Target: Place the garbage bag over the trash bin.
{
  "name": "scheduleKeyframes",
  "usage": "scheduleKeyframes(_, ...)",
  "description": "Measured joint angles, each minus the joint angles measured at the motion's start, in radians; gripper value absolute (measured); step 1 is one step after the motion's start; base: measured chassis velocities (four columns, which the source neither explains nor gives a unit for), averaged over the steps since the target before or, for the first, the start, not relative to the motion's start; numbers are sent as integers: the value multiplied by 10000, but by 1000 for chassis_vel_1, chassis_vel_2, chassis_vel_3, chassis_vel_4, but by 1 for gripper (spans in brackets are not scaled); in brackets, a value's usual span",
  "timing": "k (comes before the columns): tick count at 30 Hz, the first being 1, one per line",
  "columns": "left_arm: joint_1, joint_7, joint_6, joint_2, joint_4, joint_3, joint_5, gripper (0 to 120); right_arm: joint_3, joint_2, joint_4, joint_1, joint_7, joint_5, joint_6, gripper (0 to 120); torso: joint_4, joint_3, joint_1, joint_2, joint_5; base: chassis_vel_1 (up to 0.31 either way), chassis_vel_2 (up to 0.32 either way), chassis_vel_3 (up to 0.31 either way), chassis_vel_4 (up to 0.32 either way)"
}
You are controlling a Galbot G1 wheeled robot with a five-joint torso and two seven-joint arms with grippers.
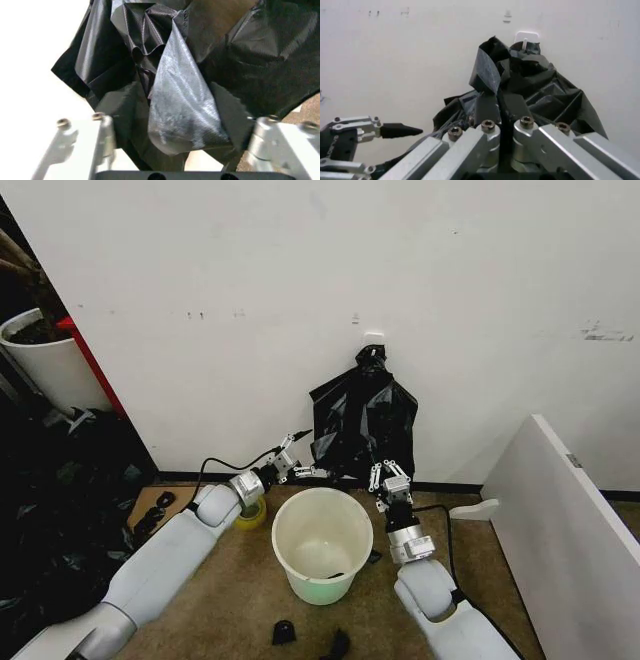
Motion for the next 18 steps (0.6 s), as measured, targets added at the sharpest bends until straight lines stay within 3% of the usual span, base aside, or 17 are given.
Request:
scheduleKeyframes(7,90,-203,150,5,-96,9,-297,36,-3,7,61,-106,-14,-65,44,0,-1,0,0,0,0,0,0,0,0)
scheduleKeyframes(9,240,-1077,440,90,-265,77,-641,26,7,-48,139,-167,-16,-84,75,0,2,0,-1,0,0,0,0,0,0)
scheduleKeyframes(11,354,-1243,566,98,-324,44,-890,17,14,-115,275,-244,-17,-86,78,0,0,0,-2,0,-1,0,0,0,0)
scheduleKeyframes(16,629,-1265,592,211,-540,-109,-1140,1,61,-193,431,-387,-17,-110,80,0,0,-1,-2,0,-1,0,0,0,0)
scheduleKeyframes(18,853,-1273,593,268,-736,-269,-1260,0,132,-225,470,-475,-18,-145,127,0,0,0,-2,0,-1,0,0,0,0)
